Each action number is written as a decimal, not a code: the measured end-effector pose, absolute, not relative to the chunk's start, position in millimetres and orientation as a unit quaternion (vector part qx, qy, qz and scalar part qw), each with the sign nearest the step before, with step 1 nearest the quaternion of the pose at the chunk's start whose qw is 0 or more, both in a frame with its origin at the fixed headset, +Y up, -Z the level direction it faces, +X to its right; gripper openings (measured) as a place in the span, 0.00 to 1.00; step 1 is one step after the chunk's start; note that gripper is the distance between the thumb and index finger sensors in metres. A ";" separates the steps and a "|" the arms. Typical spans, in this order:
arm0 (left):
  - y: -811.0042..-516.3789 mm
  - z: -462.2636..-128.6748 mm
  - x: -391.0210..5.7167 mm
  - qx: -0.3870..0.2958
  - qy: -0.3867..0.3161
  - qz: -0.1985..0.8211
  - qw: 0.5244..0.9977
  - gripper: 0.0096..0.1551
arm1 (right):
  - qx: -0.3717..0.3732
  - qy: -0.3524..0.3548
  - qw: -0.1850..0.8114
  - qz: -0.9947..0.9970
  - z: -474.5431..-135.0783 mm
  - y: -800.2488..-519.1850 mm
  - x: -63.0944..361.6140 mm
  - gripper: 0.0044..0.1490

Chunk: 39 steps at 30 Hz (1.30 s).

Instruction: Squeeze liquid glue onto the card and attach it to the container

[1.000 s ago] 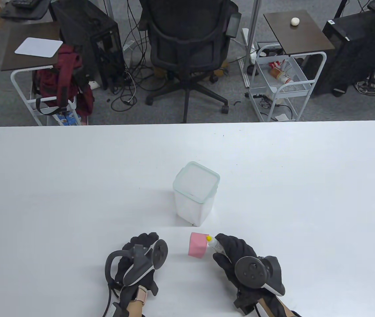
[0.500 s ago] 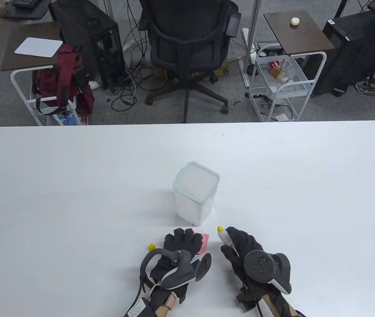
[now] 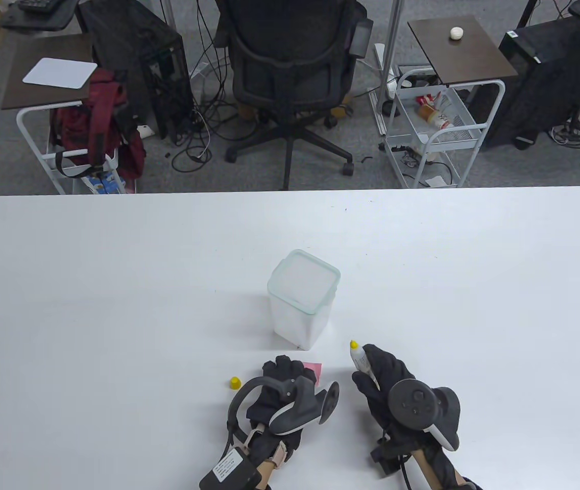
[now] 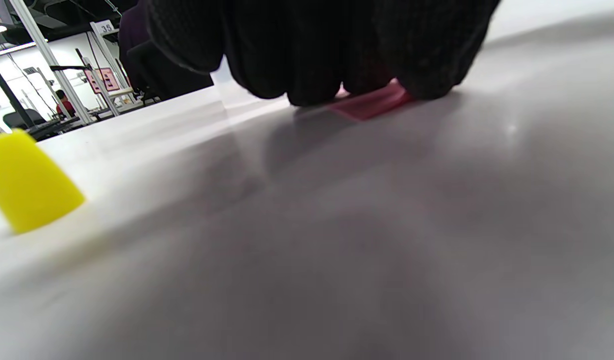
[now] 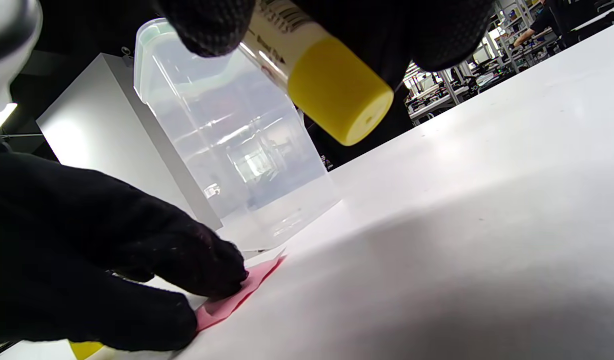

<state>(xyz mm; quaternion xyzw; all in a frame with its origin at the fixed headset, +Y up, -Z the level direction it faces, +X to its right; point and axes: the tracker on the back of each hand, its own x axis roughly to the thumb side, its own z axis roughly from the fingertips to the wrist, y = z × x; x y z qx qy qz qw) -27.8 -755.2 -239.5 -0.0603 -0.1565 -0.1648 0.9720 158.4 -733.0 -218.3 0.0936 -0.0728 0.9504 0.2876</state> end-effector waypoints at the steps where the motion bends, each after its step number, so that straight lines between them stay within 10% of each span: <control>1: -755.4 -238.9 -27.5 -0.054 -0.158 -0.168 0.972 0.28 | 0.092 -0.074 0.288 0.950 -218.3 -733.1 158.4 0.37; 18: -756.9 -227.0 -22.1 0.018 -0.180 -0.219 0.959 0.21 | 0.097 -0.080 0.289 0.949 -219.3 -735.8 156.7 0.37; 39: -698.9 -199.2 -111.0 0.078 -0.133 0.182 0.971 0.22 | 0.159 -0.127 0.238 0.950 -204.0 -725.5 136.0 0.37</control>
